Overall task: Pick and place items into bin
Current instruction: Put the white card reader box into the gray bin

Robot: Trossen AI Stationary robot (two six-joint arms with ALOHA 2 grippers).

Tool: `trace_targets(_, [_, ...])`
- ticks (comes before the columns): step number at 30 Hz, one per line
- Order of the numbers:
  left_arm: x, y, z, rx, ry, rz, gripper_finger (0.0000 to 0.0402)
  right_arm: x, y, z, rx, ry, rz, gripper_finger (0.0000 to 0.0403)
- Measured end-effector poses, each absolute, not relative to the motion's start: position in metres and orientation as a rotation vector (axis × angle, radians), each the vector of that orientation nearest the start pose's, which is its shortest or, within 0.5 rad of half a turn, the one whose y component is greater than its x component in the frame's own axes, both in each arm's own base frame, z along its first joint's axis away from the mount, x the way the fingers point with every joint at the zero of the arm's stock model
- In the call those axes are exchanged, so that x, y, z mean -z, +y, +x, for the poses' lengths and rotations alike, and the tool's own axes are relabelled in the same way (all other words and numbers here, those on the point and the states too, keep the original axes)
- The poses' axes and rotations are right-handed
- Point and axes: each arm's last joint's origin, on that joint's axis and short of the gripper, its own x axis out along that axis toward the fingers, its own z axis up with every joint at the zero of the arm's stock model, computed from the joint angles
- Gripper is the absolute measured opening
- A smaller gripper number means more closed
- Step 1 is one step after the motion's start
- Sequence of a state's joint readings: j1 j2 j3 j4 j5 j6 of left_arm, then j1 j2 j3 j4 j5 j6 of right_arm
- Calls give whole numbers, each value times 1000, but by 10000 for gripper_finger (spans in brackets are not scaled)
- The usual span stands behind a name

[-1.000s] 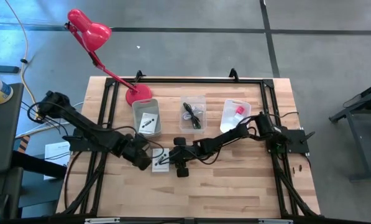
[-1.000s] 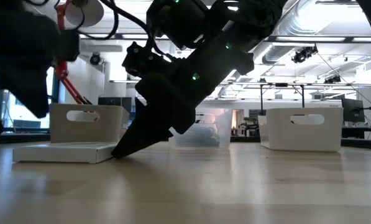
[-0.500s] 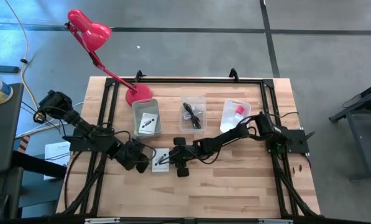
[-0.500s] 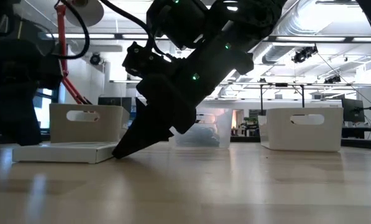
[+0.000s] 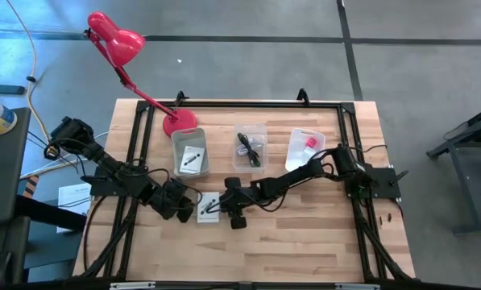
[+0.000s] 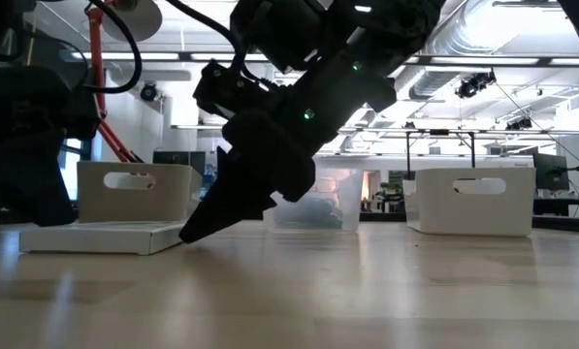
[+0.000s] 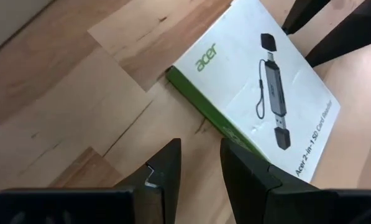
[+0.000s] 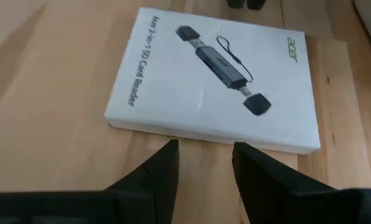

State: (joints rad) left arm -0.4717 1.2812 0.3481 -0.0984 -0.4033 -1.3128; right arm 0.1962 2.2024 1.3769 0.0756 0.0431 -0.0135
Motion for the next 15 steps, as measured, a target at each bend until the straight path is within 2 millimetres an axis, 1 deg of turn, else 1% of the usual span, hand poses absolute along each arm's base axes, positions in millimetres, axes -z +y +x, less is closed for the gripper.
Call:
trace_targets(9, [-114,-75,172,-525,798,-779,101,-114,88,449,-161,727,-112,142])
trace_targets(15, [-112,-75,172,-532,805,-768,101,-118,89,452,-179,675,-100,142])
